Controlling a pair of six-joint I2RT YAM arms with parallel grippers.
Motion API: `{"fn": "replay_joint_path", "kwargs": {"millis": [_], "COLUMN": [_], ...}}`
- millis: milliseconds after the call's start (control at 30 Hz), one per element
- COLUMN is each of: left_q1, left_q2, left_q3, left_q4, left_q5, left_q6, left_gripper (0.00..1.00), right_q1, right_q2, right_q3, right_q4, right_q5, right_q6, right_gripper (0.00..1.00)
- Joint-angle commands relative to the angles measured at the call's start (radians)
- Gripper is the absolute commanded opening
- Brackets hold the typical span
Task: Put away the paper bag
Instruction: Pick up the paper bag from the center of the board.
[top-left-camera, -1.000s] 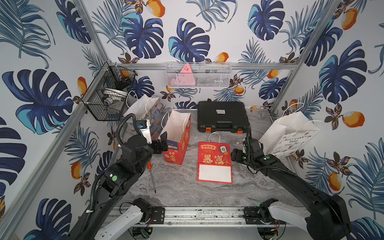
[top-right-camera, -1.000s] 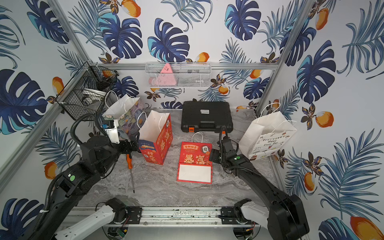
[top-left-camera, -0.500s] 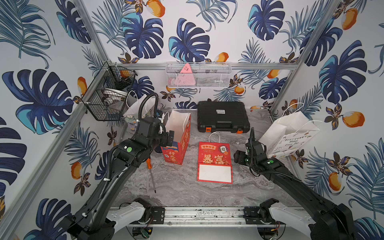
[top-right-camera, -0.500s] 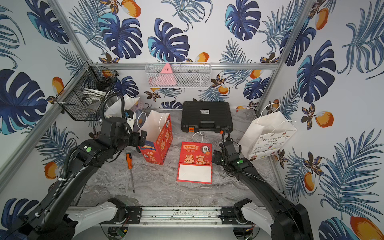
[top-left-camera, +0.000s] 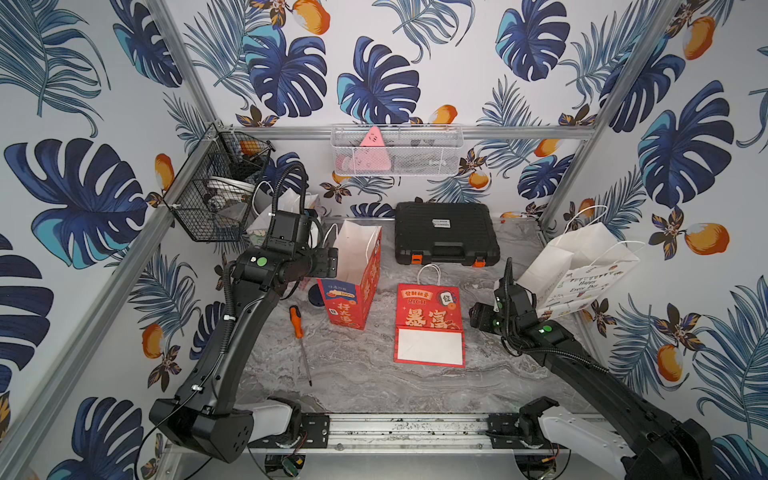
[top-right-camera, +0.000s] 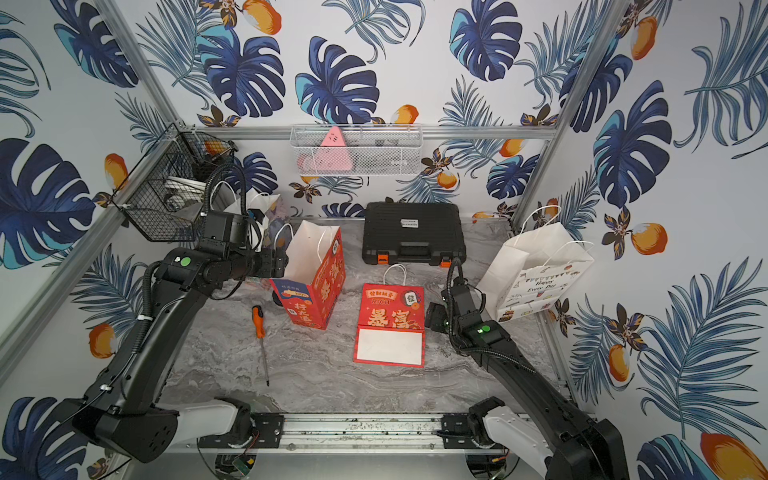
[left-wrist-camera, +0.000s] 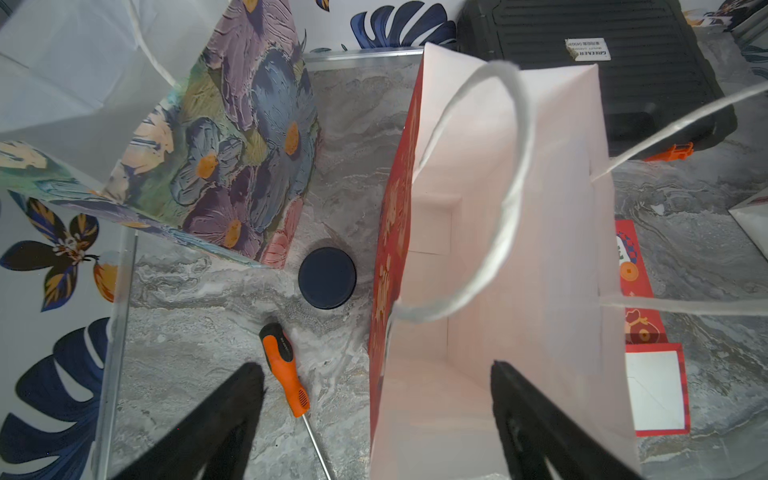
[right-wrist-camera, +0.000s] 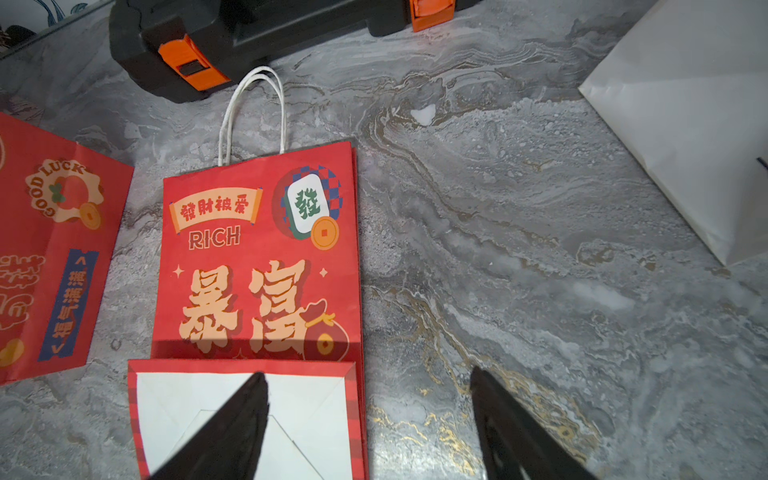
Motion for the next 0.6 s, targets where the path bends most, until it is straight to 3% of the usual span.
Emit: {"fn": "replay_joint_path", "kwargs": {"millis": [0, 567], "left_q1": [0.016, 0.053], "left_q2": [0.015, 0.075], "left_q3": [-0.026, -0.089], "left_q4": [0.001, 0.1], "left_q5": [0.076, 0.095], "left_q6": [-0.002, 0.003], "left_gripper": [0.85, 0.55], "right_q1": [0.001, 0.001], "right_q2": [-0.004, -0.037], "right_q3": [0.004, -0.015], "right_q4": [-0.009, -0.014], "right_q5": [-0.001, -0.001], "right_q6": [0.006, 0.022], "right_gripper": [0.78, 0.78]}}
